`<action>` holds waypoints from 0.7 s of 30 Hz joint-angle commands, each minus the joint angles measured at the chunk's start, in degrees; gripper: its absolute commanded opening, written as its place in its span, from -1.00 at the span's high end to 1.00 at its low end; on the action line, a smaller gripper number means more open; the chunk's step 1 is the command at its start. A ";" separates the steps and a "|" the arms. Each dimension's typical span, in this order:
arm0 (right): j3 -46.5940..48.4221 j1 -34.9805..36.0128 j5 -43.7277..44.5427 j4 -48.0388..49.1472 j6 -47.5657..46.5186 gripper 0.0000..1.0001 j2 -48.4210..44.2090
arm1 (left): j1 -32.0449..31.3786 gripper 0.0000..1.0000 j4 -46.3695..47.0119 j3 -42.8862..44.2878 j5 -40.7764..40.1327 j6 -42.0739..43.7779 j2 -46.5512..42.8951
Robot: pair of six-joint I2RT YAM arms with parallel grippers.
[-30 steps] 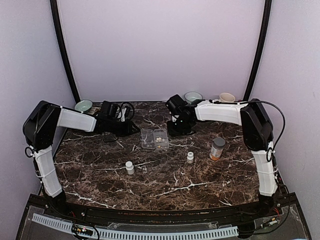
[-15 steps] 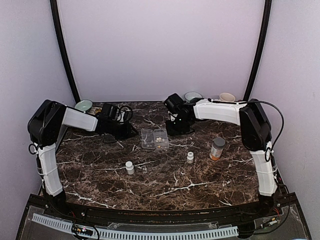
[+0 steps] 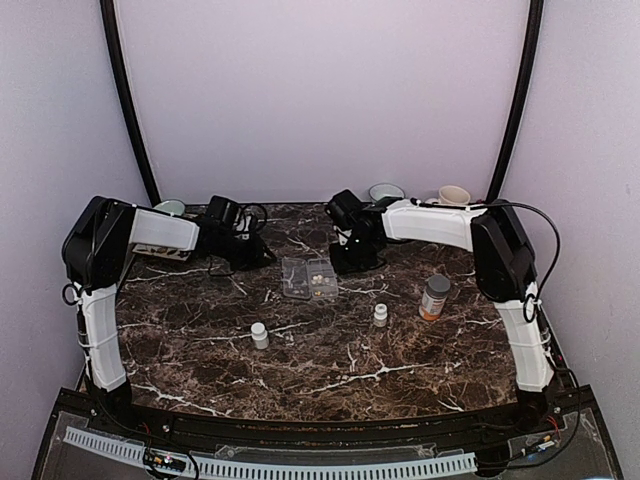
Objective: Sort the pills into containers
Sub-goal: Hold the pill container at the center of the board.
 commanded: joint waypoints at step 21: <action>6.55 0.38 -0.98 -4.33 -1.08 0.48 5.23 | -1.05 0.68 -14.24 10.85 -2.95 5.60 6.65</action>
